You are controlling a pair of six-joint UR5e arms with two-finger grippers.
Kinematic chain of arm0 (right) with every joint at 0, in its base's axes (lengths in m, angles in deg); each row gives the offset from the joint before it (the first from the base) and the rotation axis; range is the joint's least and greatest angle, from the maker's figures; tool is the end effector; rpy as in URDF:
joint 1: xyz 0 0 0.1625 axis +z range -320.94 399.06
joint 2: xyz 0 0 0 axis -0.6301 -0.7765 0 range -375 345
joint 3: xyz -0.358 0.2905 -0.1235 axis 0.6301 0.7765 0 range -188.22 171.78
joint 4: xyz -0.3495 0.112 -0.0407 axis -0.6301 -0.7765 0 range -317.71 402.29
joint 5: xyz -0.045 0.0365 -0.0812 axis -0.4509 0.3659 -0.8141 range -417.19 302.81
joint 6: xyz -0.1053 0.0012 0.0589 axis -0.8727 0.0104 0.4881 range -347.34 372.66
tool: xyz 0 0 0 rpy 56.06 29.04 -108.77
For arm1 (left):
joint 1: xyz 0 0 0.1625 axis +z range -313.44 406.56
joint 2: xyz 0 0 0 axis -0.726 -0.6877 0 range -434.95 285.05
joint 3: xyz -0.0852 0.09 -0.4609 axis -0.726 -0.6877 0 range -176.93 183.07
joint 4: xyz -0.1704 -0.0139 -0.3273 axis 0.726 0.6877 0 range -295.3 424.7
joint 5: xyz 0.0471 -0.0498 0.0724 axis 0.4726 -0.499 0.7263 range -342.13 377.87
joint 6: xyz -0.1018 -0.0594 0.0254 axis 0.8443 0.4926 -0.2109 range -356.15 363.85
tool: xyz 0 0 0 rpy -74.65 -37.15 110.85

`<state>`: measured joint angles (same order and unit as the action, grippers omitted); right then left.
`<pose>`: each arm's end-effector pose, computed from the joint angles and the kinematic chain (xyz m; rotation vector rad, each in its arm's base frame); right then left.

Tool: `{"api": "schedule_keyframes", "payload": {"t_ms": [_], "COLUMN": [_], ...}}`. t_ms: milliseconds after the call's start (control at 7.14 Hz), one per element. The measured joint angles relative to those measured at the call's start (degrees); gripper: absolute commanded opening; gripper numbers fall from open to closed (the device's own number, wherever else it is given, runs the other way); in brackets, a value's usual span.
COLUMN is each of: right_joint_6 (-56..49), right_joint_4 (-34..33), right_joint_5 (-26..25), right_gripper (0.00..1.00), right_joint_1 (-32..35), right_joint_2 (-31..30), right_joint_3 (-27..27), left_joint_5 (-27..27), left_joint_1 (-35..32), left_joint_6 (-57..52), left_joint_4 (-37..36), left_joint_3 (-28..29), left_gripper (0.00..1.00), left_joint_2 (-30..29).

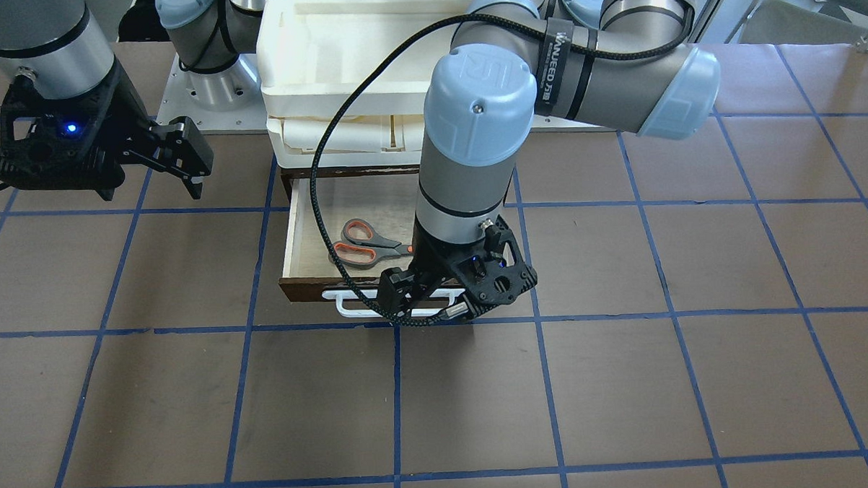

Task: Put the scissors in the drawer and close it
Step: 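Move the left gripper over the drawer's white handle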

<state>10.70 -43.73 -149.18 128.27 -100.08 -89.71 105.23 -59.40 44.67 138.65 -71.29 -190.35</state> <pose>0.1224 -0.4852 0.5383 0.0319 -3.1068 -0.0123 -0.3139 -0.5930 0.4264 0.6522 -2.9761 0.1140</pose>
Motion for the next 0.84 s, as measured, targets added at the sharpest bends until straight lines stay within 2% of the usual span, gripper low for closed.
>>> {"api": "schedule_keyframes", "payload": {"t_ms": [280, 560, 841], "right_joint_6": [-0.05, -0.37, -0.49], "right_joint_4": [0.08, 0.14, 0.27], "right_joint_5": [-0.03, 0.33, 0.52], "right_gripper": [1.0, 1.0, 1.0], "right_joint_1": [0.0, -0.18, -0.25], "right_joint_2": [-0.06, -0.05, -0.08], "right_joint_3": [-0.05, -0.15, -0.28], "left_joint_5": [-0.98, -2.46, -3.34], "left_joint_1": [-0.4, -0.54, -0.52], "left_joint_6": [-10.5, -20.87, -25.36], "left_joint_4": [-4.46, -4.19, -2.87], "left_joint_3": [-0.24, -0.28, 0.23], "left_gripper": [1.0, 1.0, 1.0], "left_joint_2": [-4.26, -7.78, -10.19]}}
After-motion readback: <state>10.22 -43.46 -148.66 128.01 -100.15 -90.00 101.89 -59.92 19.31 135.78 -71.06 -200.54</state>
